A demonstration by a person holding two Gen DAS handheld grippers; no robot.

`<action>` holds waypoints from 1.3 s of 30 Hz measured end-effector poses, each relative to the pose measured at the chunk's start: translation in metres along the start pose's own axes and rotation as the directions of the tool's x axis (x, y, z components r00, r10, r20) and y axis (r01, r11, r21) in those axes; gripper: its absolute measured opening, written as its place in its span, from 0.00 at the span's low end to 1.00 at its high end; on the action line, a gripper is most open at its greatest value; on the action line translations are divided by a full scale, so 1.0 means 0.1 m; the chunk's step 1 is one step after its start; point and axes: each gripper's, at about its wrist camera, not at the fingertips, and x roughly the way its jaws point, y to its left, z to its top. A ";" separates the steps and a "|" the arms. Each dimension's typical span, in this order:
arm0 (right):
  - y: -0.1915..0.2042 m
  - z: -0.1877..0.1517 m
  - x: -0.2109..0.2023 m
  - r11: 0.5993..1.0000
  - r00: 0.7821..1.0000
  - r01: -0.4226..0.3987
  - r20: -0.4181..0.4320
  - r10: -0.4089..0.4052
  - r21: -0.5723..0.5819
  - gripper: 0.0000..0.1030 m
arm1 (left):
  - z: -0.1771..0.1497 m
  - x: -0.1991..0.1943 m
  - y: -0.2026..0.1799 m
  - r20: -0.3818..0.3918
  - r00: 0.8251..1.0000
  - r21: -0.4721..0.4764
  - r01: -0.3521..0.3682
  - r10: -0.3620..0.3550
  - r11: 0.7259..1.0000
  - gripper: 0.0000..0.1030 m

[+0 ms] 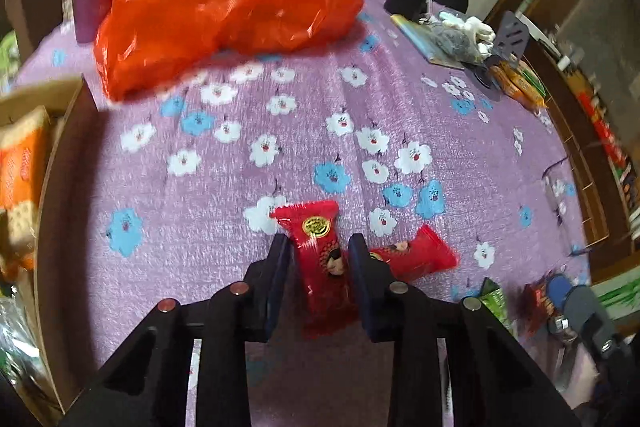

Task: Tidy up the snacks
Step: 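Grasp the small red packet on the table with the right tool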

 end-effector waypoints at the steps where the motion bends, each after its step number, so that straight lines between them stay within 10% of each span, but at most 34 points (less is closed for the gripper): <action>1: 0.00 0.00 0.00 1.000 1.000 0.001 0.001 -0.001 -0.001 0.49 | -0.01 0.00 -0.02 0.003 1.000 0.023 -0.010 0.010 1.000 0.28; 11: 0.05 -0.01 0.04 1.000 1.000 -0.020 -0.015 0.020 -0.016 0.49 | -0.39 -0.32 0.29 0.073 0.997 0.069 -0.020 0.015 0.997 0.18; 18: 0.16 -0.11 0.31 0.976 0.970 -0.190 -0.135 0.204 0.105 0.49 | -0.31 -0.49 0.39 0.210 0.978 0.050 -0.023 0.012 0.999 0.18; 32: 0.55 0.07 1.01 0.973 0.949 0.226 -0.235 -0.212 0.036 0.47 | -0.28 -0.77 0.59 0.291 0.957 -0.005 0.005 -0.003 1.000 0.18; 39: 0.73 -0.11 1.20 0.939 0.920 0.267 -0.232 -0.315 -0.217 0.20 | -0.29 -0.81 0.60 0.302 0.953 -0.009 0.005 -0.002 1.000 0.18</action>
